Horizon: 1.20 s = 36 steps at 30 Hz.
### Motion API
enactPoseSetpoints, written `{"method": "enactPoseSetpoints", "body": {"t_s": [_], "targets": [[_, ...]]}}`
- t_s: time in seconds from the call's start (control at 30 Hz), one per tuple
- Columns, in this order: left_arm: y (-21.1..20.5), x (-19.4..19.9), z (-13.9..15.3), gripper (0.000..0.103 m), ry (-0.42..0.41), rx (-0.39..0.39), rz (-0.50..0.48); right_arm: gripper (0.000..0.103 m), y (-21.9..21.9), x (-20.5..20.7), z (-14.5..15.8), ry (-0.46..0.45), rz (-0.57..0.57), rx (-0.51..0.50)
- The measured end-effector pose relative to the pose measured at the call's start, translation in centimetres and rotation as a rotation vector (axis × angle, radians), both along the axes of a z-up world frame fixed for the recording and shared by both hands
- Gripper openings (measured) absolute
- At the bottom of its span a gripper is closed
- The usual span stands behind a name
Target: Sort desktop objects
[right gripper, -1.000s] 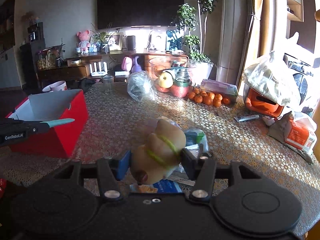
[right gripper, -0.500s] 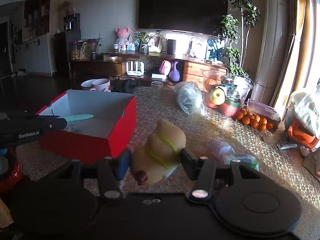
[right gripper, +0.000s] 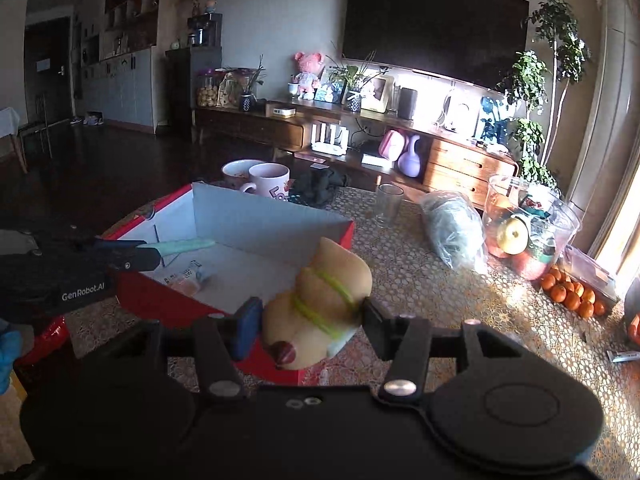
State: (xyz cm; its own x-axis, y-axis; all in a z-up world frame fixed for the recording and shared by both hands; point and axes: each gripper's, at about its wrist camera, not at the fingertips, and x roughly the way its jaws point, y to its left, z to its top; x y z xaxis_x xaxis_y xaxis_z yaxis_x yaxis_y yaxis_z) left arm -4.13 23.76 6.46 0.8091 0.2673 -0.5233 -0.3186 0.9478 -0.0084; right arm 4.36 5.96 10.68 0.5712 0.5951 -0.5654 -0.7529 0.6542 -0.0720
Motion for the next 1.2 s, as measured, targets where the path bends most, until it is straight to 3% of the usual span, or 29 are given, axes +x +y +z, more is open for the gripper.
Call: {"method": "enactPoseSetpoints", "body": {"t_s": [0.3, 0.6, 1.2], "targets": [[2.5, 1.5, 0.4, 0.007, 0.015, 0.024, 0.023, 0.054, 4.4, 1.7, -0.4, -0.028, 0.065, -0.041], [5.2, 3.7, 0.3, 0.007, 0.061, 0.042, 0.036, 0.055, 6.8, 4.0, -1.7, 0.009, 0.081, -0.072], [8.2, 9.2, -3.5, 0.007, 0.209, 0.079, 0.009, 0.055, 11.7, 6.9, -5.0, 0.082, 0.087, -0.159]]}}
